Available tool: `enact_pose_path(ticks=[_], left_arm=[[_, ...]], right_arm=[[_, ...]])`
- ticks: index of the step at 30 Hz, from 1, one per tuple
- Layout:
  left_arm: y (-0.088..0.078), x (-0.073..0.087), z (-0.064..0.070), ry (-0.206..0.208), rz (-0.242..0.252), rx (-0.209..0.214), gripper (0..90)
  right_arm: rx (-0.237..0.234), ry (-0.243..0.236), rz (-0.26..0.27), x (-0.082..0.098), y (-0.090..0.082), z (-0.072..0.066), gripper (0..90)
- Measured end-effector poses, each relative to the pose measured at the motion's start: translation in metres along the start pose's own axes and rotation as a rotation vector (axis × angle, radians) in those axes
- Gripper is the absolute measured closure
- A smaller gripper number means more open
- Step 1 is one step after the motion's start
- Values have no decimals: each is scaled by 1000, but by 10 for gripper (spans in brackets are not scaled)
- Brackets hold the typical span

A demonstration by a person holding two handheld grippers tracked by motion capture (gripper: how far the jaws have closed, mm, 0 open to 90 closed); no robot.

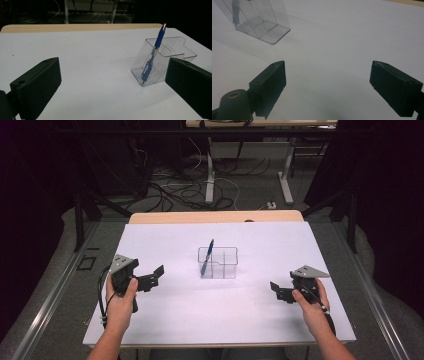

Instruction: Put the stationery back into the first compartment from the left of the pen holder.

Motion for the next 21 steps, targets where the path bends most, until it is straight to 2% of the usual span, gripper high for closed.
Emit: enact_pose_path(ticks=[5, 12, 17, 21], left_arm=[[-4, 10, -11, -21, 5, -15, 1], [-7, 22, -23, -25, 8, -30, 1], [-9, 27, -28, -42, 11, -29, 4], [-8, 31, -31, -52, 14, -45, 6]], right_arm=[[4, -3, 1, 0, 0, 0, 129], [2, -5, 3, 0, 0, 0, 129], [0, -5, 2, 0, 0, 0, 129], [1, -5, 5, -1, 0, 0, 130]])
Point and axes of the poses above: each handheld gripper's, and its own axes: y roughly forward along the jaws, x roughly out of its underside, z roughly to its right, the point moved 9 cm from there along y, roughly forward along the jaws, and after that the axes turned 7 degrees about -z, right-handed, at the moved point
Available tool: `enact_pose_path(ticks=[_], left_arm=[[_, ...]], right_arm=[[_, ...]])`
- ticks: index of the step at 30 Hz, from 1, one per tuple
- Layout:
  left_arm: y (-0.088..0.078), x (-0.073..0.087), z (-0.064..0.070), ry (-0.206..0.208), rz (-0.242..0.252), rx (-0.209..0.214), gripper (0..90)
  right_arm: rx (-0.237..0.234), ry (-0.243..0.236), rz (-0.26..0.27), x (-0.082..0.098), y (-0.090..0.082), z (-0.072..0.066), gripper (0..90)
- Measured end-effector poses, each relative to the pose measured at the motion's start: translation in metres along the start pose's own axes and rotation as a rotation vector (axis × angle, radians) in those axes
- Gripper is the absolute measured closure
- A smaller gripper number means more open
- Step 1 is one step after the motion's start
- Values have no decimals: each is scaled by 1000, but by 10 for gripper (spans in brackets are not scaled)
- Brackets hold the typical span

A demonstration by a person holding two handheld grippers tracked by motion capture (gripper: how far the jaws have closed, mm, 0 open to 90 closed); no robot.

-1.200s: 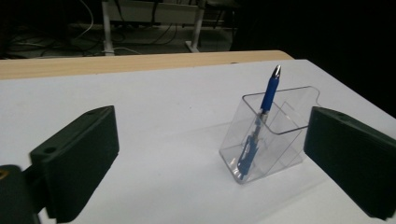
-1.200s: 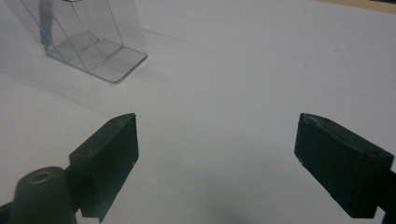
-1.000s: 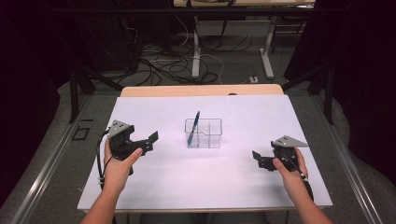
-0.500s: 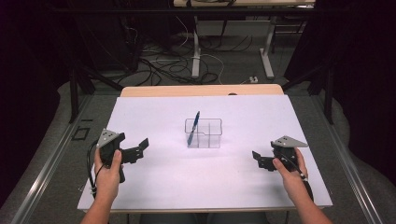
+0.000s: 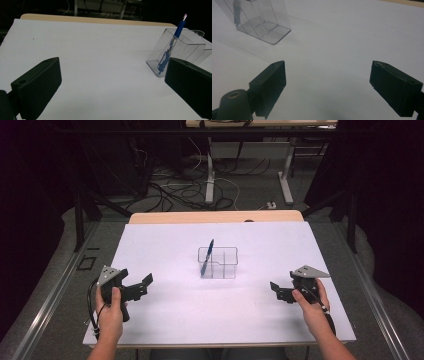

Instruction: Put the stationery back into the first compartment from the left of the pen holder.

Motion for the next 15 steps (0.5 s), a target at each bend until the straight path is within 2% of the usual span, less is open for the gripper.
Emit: enact_pose_path(ticks=[4, 7, 15], left_arm=[[2, 5, -5, 24, -15, -17, 5], [4, 8, -7, 26, -19, -21, 6], [8, 14, -13, -5, -31, -25, 8]], right_arm=[[2, 1, 0, 0, 0, 0, 129], [3, -3, 1, 0, 0, 0, 129], [3, 0, -1, 0, 0, 0, 129]])
Point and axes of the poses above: each handheld gripper's, and its own axes: y roughly forward along the jaws, x roughly out of its underside, z roughly to its right, the point moved 9 cm from there along y, roughly forward along the jaws, and after that the axes turned 7 degrees about -z, right-handed, at the moved point
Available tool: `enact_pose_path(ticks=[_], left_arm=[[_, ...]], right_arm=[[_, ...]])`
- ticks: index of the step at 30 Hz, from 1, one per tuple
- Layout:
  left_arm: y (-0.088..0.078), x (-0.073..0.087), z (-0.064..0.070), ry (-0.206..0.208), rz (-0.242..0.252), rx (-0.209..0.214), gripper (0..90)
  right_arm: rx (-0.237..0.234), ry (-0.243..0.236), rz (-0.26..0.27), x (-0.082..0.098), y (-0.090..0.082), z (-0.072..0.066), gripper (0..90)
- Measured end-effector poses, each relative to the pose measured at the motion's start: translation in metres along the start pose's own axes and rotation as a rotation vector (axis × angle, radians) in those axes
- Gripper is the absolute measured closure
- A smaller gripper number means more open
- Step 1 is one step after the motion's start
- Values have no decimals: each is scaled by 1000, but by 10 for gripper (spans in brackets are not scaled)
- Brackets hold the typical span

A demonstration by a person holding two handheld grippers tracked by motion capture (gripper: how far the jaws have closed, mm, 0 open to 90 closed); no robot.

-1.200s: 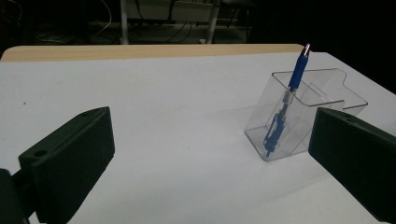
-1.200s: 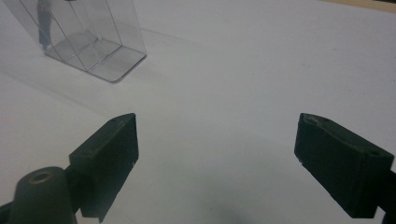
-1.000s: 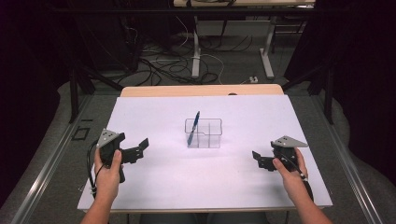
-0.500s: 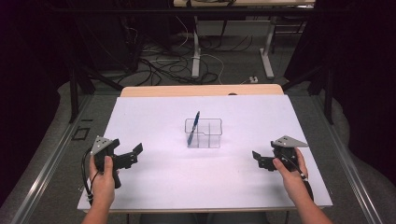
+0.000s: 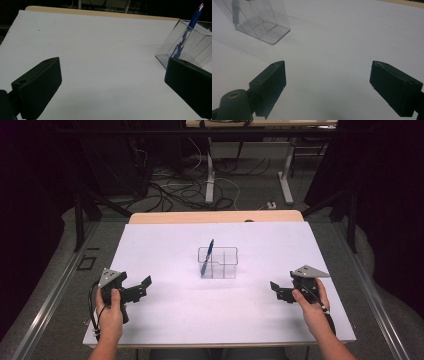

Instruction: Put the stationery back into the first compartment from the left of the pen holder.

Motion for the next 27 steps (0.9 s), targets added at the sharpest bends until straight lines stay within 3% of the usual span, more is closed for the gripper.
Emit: enact_pose_path(ticks=[12, 27], left_arm=[[7, 6, 2, 4, -30, 1, 9], [8, 6, 1, 0, -30, -4, 15]], right_arm=[[0, 0, -1, 0, 0, 0, 130], [2, -4, -3, 0, 0, 0, 129]])
Point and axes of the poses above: each handheld gripper's, and its own axes: y roughly forward along the jaws, x roughly out of its underside, z roughly to its right, the point moved 9 cm from there along y, roughly forward along the jaws, and after that the axes turned 7 degrees about -z, right-handed, at the moved point
